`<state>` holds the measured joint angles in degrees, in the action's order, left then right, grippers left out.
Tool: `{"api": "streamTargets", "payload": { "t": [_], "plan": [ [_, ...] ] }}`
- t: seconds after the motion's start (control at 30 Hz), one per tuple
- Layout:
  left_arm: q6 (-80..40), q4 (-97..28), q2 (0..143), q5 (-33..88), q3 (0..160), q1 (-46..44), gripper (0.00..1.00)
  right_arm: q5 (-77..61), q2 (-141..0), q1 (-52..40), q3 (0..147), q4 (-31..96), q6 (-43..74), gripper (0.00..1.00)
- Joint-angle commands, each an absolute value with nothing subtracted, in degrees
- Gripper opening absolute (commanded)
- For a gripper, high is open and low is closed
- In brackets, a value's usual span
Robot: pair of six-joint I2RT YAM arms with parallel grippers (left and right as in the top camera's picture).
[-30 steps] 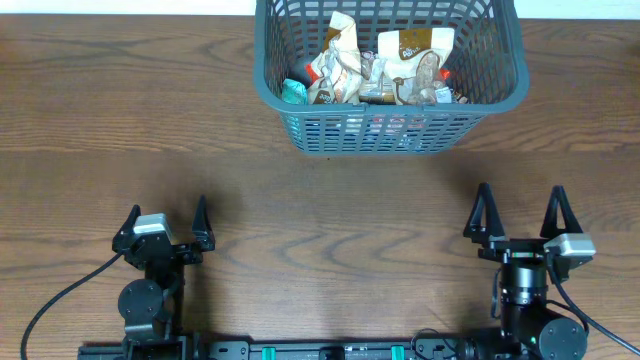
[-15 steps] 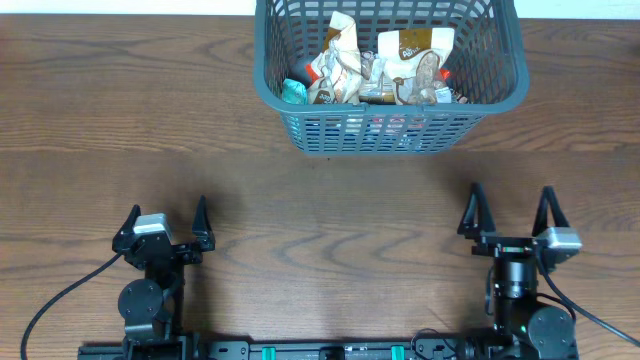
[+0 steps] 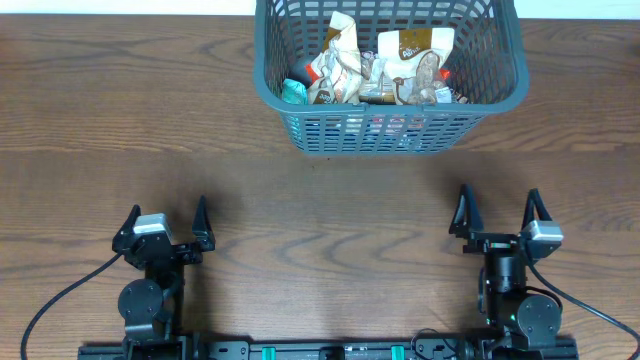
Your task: Pack container
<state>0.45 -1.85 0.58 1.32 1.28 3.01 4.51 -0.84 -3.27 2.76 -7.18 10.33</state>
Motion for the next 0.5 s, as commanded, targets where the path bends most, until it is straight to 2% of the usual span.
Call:
{"api": "streamTargets", "payload": {
  "t": [0.0,0.47],
  "plan": [
    [1.4,-4.0,0.2,0.8,0.2,3.1,0.99,4.9,-0.3,-3.7,1.1,-7.0,9.1,0.99],
    [1.4,-4.0,0.2,0.8,0.2,3.1,0.99,1.5,-0.3,-3.8,0.3,-1.7,6.4,0.99]
  ]
}}
